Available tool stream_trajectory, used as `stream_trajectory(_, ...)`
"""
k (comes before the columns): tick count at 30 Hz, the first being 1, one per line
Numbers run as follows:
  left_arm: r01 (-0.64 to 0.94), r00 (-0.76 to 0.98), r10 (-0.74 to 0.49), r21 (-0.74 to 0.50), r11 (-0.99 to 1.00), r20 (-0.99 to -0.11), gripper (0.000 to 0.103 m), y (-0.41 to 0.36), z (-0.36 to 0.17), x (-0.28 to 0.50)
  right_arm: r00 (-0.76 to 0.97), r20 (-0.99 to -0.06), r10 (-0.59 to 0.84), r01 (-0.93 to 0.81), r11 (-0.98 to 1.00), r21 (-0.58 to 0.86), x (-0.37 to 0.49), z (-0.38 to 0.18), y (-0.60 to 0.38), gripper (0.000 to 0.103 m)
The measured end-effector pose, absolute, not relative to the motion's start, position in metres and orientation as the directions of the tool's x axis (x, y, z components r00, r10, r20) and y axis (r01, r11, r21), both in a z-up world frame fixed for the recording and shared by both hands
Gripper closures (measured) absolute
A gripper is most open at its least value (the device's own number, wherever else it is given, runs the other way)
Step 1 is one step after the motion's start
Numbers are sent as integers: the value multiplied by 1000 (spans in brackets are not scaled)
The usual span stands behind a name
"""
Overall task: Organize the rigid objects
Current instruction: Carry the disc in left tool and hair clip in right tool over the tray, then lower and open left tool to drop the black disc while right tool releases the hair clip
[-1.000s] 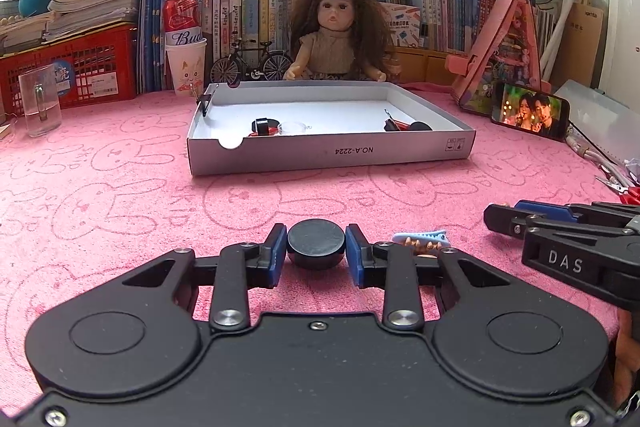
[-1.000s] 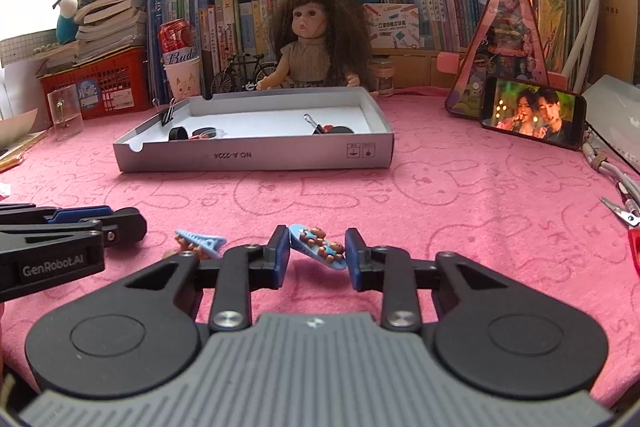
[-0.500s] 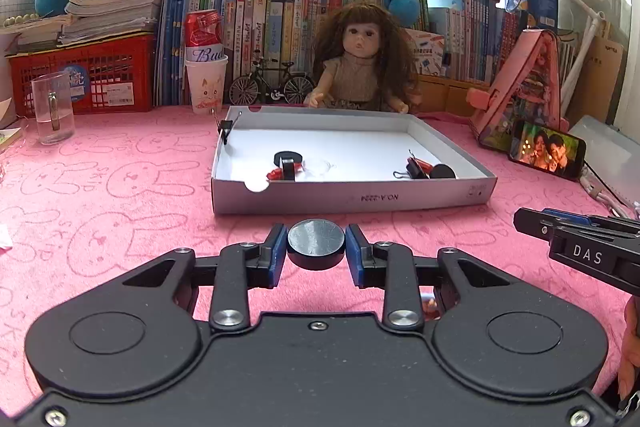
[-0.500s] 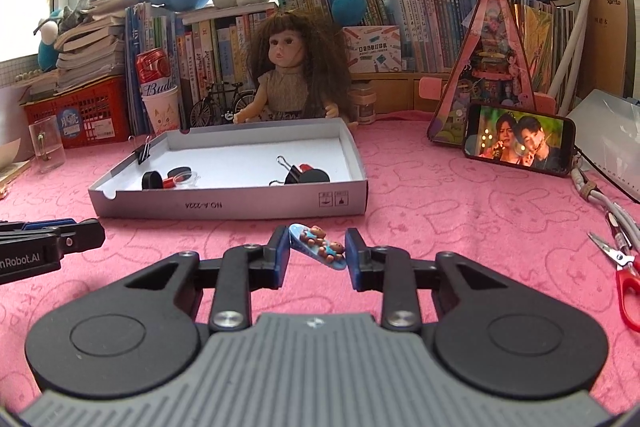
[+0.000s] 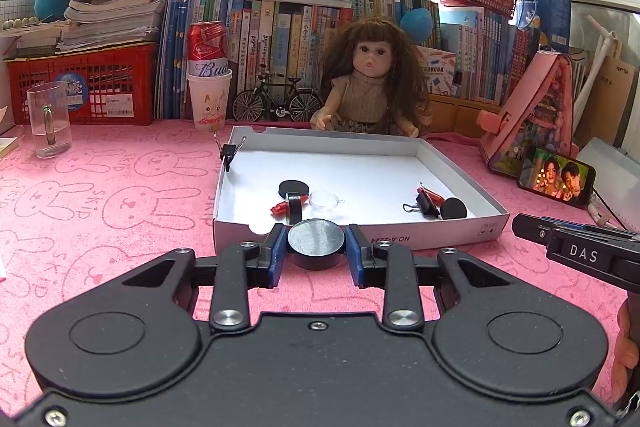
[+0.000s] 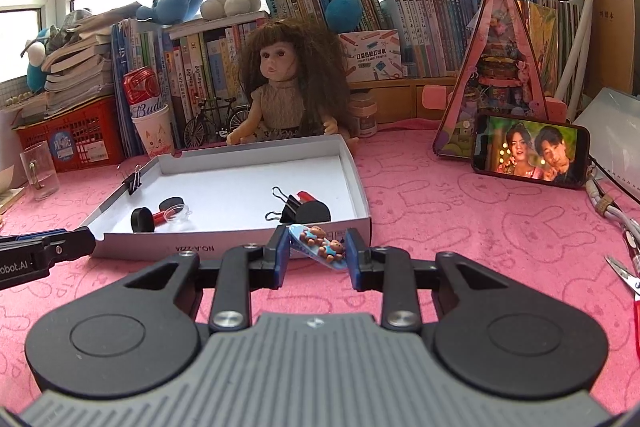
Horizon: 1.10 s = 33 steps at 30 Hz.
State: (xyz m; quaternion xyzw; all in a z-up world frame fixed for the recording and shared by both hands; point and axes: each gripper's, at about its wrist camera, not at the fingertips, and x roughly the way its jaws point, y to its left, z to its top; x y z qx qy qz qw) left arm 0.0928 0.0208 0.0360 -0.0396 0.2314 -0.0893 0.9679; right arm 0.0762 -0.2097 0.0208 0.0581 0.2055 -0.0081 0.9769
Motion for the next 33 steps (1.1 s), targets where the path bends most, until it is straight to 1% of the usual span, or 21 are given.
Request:
stream_trajectory(8,141,877,-188,-138,980,-443,73,20,41,111,915,-403,14,32,994,107,88,23,-207,69)
stream_trajectory(15,137,877,-191,-152,979,-442,73,18,43,129,906,-423,32,17,993,113,103,23,-206,69)
stream_trajectory(33,103,862,-173,-169,980,-477,73,15,39,172,891,-451,42,7,994,106,142,20,-200,69)
